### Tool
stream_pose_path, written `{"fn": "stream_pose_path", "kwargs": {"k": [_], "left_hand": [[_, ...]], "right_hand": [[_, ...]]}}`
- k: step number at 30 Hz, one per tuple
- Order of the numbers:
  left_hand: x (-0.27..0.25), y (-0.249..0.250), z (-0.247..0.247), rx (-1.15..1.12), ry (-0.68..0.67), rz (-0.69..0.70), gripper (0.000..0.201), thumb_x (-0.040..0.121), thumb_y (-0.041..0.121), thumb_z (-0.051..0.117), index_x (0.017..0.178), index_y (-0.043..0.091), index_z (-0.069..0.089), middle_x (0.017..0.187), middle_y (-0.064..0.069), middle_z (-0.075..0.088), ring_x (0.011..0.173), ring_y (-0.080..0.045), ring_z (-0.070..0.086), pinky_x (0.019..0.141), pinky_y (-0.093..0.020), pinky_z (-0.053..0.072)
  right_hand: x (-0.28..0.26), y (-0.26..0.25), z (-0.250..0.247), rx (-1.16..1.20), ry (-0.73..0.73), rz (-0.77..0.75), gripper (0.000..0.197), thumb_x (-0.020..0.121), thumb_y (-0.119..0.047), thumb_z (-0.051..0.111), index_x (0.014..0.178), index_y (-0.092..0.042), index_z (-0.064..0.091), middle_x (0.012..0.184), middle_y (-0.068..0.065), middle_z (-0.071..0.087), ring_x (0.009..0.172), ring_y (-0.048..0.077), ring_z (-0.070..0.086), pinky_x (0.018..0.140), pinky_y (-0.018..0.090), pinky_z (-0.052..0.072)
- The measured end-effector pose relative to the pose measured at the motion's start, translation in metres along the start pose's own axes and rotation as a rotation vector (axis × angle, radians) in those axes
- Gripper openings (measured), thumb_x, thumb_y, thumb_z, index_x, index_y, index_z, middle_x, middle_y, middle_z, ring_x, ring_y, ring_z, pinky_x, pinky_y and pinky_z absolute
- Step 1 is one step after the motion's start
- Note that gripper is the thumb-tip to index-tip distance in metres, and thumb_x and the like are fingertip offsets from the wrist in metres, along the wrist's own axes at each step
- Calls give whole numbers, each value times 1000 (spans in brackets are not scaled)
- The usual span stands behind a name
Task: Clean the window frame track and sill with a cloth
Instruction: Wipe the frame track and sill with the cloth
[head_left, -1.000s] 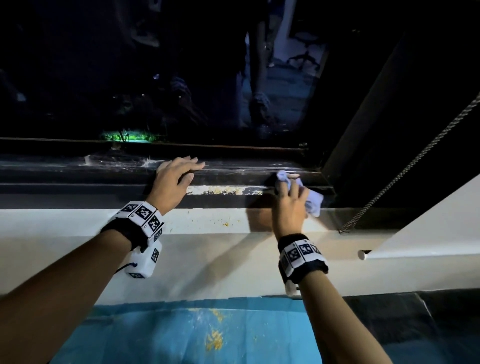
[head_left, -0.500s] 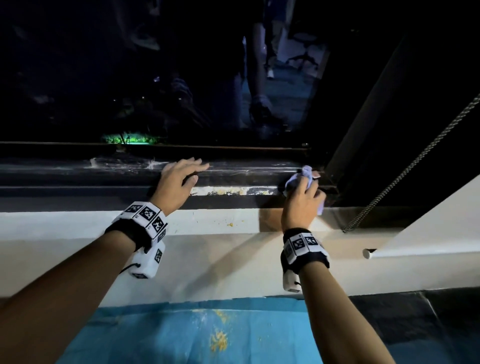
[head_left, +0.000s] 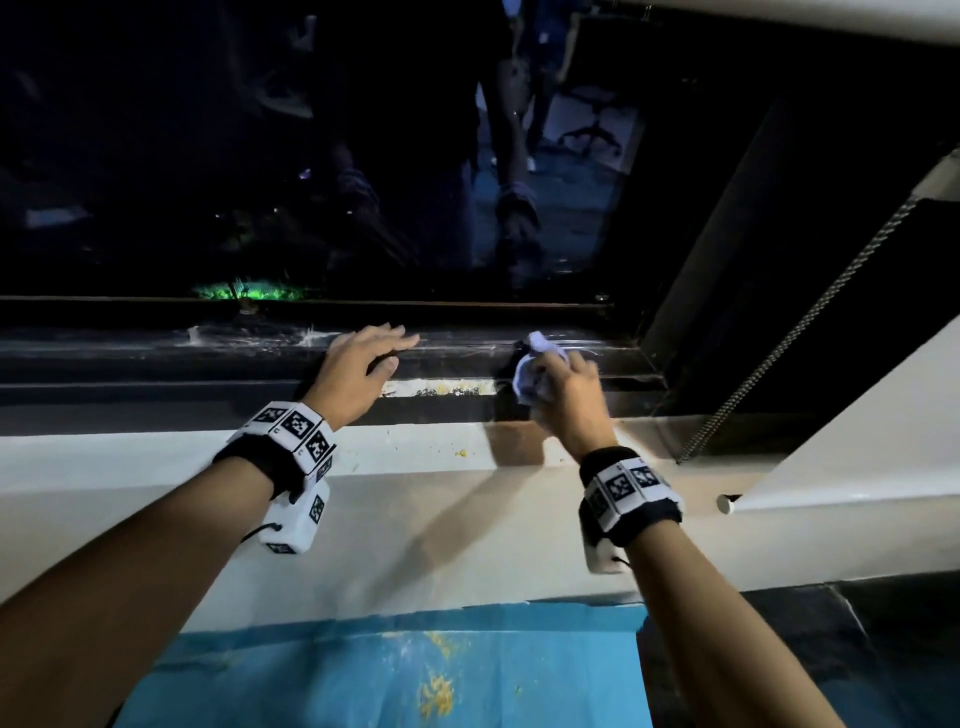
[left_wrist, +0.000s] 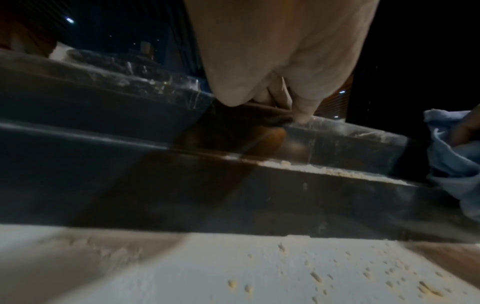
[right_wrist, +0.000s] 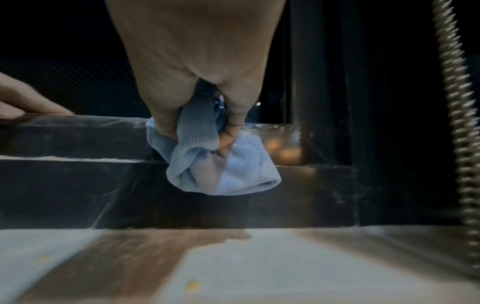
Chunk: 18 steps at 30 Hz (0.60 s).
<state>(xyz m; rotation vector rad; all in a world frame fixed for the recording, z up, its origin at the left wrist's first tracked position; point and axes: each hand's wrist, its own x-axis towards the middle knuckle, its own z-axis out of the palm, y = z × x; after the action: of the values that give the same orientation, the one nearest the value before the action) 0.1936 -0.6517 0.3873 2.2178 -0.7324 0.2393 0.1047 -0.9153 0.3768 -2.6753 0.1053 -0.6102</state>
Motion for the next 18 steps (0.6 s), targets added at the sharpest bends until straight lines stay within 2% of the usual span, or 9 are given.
{"fn": "stream_pose_path", "kwargs": {"k": [3,5,7,8,9,11,14,16,18], "left_hand": [[1,-2,-11,145,-45,51,36,94,19,53,130,27,54,135,2,52,130,-19,41,111,-39,25],[-1,-2,-18,288,-33,59,42,94,28,51,136,29,46,139,3,47,131,-18,39,112,-43,17],[-5,-7,-23,366,-27,4,48,95,32,49,141,26,38,145,0,40,134,-20,34,114,-43,11],[-7,-9,-24,392,-38,-36,51,95,34,48,143,25,35,148,-1,36,136,-23,30,115,-42,9],[-9,-13,-25,412,-55,-61,54,95,35,48,144,24,31,150,-1,32,138,-25,25,115,-40,8],[-13,-19,-23,441,-76,-42,59,94,33,51,146,22,27,152,-2,27,140,-24,21,115,-35,5],[-13,-24,-18,452,-50,23,63,92,33,55,146,20,27,152,-3,28,140,-20,22,114,-34,4],[-12,-27,-16,442,-25,31,63,90,33,57,145,19,29,151,-3,30,139,-19,23,114,-35,5],[-12,-28,-15,442,-11,35,63,89,32,58,145,19,30,150,-3,31,139,-19,24,114,-34,4]], "right_hand": [[0,17,-23,-151,146,81,60,71,-11,64,128,-23,52,105,18,55,90,39,49,73,42,44],[-2,25,-26,-313,176,155,58,73,0,59,128,-17,52,106,23,52,91,41,48,61,41,39],[-4,25,-18,-389,144,191,57,68,8,64,122,-8,54,102,27,52,88,43,50,51,38,34],[-5,23,-11,-397,129,197,54,64,5,70,115,-5,57,98,28,53,84,43,52,49,37,35],[-8,18,-4,-389,117,195,51,60,1,75,108,-2,58,95,28,54,81,43,53,49,39,39],[-16,8,8,-370,119,162,46,57,-2,77,100,0,60,93,28,55,80,42,52,59,46,47],[-22,0,16,-355,123,152,42,53,12,70,94,5,62,97,30,59,83,44,52,73,52,50],[-21,-5,19,-266,131,177,35,64,14,58,98,7,61,101,31,58,89,47,52,77,55,48],[-19,-19,25,-256,68,133,37,75,6,37,103,2,61,100,26,59,91,43,51,72,50,48]]}}
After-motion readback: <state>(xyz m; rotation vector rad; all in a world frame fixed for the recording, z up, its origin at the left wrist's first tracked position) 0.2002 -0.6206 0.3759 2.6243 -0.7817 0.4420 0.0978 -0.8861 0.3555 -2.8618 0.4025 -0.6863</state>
